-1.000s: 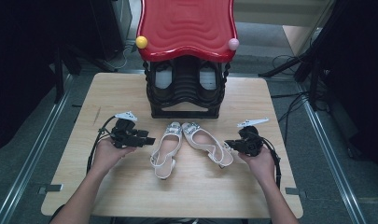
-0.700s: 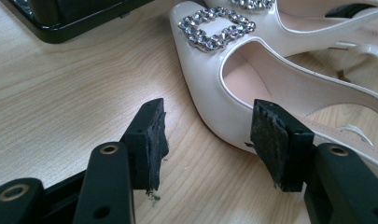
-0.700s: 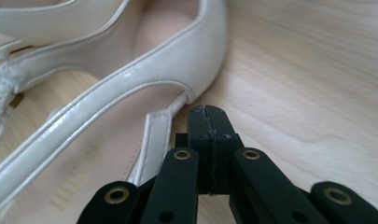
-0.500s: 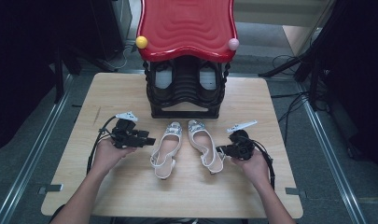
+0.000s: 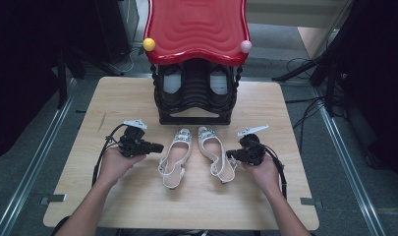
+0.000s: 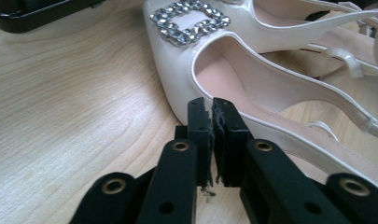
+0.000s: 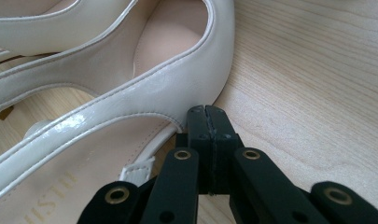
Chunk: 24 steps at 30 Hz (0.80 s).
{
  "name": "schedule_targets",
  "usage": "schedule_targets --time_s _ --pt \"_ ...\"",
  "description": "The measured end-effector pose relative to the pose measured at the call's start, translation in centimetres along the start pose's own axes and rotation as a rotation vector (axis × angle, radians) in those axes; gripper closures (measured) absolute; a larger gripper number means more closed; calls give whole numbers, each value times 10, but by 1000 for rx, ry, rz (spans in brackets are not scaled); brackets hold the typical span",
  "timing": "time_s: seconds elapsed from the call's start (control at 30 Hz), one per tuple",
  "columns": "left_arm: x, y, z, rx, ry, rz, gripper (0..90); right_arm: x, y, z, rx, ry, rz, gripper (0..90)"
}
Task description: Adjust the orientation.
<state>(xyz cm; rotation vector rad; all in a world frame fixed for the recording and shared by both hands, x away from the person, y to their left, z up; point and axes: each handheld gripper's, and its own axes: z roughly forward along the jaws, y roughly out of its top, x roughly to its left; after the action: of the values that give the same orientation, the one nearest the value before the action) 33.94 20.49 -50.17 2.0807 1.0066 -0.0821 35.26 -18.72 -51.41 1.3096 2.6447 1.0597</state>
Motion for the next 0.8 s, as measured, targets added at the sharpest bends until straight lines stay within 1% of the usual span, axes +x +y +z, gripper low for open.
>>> schedule_targets --time_s 0.1,0.13,0.17,0.2,0.23,0.33,0.37,0.4,0.47,0.67,0.73,0.8 --pt "1 -2 3 13 2 -8 879 -2 -1 1 -5 18 10 900" --pt "1 -2 4 17 8 -13 879 -3 -1 1 -4 23 15 900" --pt "1 -2 4 17 8 -13 878 -3 -1 1 -4 23 15 900" --pt "1 -4 8 27 14 -21 878 -3 0 2 -8 27 12 900" --pt "1 -5 10 38 20 -17 878 -3 0 2 -9 24 16 900" --pt "0 -6 14 37 25 -22 876 -4 2 6 -10 15 21 900" --pt "0 -7 16 37 16 -31 876 -4 3 7 -12 18 23 900" --pt "-1 -7 18 44 18 -30 877 -4 4 8 -9 21 30 900" --pt "-2 -8 21 55 18 -27 876 -4 6 9 -10 24 19 900" --pt "-5 -9 22 58 19 -25 872 -3 9 13 -14 34 12 900" --pt "-5 -10 22 55 22 -32 864 -3 10 14 -18 18 17 900" --pt "-4 -12 21 55 26 -29 863 -3 14 17 -24 11 14 900"
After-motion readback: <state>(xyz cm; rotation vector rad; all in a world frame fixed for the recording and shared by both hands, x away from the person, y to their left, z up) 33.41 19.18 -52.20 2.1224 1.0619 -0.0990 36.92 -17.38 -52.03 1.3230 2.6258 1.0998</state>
